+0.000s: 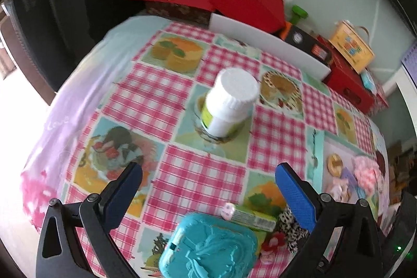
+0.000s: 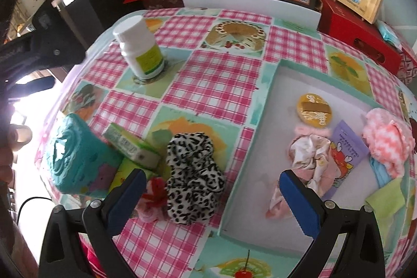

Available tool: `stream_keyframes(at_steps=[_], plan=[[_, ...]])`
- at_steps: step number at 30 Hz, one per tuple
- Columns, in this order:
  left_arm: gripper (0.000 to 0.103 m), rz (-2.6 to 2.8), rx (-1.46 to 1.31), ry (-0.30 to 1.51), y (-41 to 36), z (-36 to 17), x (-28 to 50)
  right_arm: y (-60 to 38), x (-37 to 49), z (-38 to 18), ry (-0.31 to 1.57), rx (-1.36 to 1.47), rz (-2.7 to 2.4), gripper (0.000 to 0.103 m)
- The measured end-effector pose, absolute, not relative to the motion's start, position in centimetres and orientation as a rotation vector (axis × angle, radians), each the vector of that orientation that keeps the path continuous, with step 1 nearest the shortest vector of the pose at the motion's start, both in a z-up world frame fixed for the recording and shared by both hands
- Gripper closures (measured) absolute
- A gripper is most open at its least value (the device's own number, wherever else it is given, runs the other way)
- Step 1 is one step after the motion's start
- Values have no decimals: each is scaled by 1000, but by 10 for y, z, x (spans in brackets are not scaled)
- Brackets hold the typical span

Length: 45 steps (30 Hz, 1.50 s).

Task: Organize soft objects
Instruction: 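Lower the right gripper onto the leopard scrunchie while the left reaches the green tissue pack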

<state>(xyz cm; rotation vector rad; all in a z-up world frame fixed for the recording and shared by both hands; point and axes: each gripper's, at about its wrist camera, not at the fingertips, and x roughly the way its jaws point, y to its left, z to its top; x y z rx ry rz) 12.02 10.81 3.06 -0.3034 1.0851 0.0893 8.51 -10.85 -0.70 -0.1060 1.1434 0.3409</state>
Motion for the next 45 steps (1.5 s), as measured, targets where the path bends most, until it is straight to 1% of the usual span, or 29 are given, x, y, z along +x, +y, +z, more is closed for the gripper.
stream_keyframes(at_steps=[6, 12, 16, 26, 30, 32, 33, 34, 40, 42, 43, 44, 45], plan=[[1, -80, -330, 1195, 92, 17, 129, -106, 80, -4, 1130, -111, 372, 1], [1, -144, -205, 1284, 69, 13, 135, -103, 77, -8, 1136, -113, 398, 2], [1, -214, -207, 1368, 60, 6, 138, -102, 75, -8, 1131, -119, 411, 2], [2, -245, -11, 1472, 34, -4, 148, -103, 77, -13, 1168, -104, 451, 2], [2, -274, 25, 1521, 23, -15, 154, -104, 78, -15, 1174, -84, 463, 2], [2, -288, 26, 1549, 19, -20, 157, -104, 79, -14, 1172, -82, 465, 9], [2, -295, 31, 1560, 18, -22, 158, -105, 79, -14, 1173, -79, 465, 17], [2, -299, 37, 1565, 16, -24, 158, -106, 79, -15, 1174, -76, 467, 22], [4, -315, 115, 1595, -3, -36, 162, -101, 79, -18, 1188, -81, 502, 34], [11, -318, 126, 1604, -6, -39, 164, -99, 79, -21, 1197, -85, 505, 37], [19, -317, 128, 1613, -7, -41, 165, -99, 79, -22, 1203, -85, 506, 38], [21, -316, 125, 1621, -10, -44, 168, -99, 79, -24, 1207, -88, 504, 38], [21, -315, 123, 1629, -10, -47, 169, -98, 80, -26, 1211, -89, 501, 38]])
